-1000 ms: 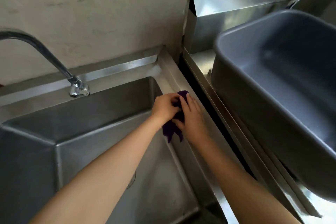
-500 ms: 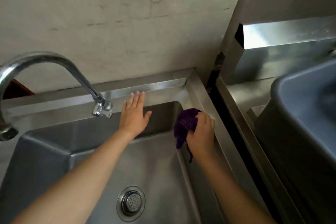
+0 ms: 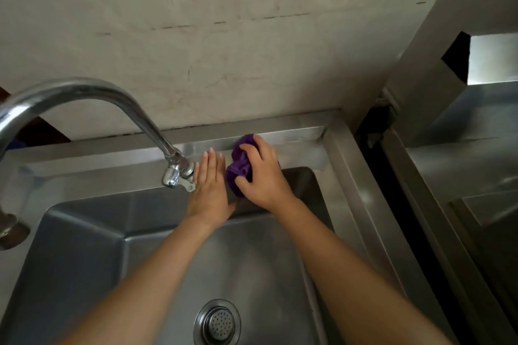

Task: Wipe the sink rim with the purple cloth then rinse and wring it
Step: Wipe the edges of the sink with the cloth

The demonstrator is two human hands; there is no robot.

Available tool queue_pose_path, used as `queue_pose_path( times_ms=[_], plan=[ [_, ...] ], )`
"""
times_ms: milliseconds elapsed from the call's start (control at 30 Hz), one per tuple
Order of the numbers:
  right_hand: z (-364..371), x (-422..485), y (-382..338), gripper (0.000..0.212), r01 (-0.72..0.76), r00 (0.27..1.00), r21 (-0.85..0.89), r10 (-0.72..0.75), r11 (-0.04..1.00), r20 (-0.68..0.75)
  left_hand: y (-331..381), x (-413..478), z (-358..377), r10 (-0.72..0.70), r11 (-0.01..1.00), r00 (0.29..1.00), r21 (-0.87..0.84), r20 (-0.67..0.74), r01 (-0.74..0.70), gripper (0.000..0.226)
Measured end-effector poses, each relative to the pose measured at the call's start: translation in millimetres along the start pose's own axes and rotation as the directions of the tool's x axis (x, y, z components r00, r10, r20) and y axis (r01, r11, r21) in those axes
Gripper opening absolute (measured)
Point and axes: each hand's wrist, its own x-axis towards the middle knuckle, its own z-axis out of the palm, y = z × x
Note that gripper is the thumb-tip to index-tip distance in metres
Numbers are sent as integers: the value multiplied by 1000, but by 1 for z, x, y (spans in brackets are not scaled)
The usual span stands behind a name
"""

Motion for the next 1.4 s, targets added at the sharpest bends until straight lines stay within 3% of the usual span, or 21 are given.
queue_pose_path(
  times_ms=[167,333,667,733,900,1033,1167,1233,1333,1400],
  plan=[
    [-2,-4,15,54,31,1000,-158,-29,987,10,0,-4,0,-8,1000,1000,28,12,8,109],
    [-42,-5,43,50,-147,985,-286,113,947,-130,1,-4,0,-10,998,1000,54,19,9,112],
    [-59,-28,60,36,-280,952,-388,203,878,-228,8,-4,-4,-61,994,997,91,39,57,109],
    [-58,-36,57,37,-292,949,-386,214,875,-231,15,-2,-4,-48,995,999,83,13,47,106],
    [-58,-64,46,40,-352,931,-339,291,872,-219,40,17,-2,189,979,978,66,83,-195,94],
    [-74,-79,33,38,-449,864,-53,419,892,-280,43,25,5,206,970,970,103,127,-219,87],
    [-100,-41,35,40,-332,856,-36,285,943,-431,43,23,7,201,972,972,103,118,-213,84],
    [-103,-5,46,44,-323,901,-145,257,935,-348,43,24,8,205,971,973,105,104,-216,83],
    [-82,23,70,61,-252,968,-342,231,905,-102,41,24,10,201,972,974,105,101,-211,83],
    [-73,18,82,62,-217,976,-392,192,894,-104,41,26,10,203,971,973,102,111,-214,83]
  ],
)
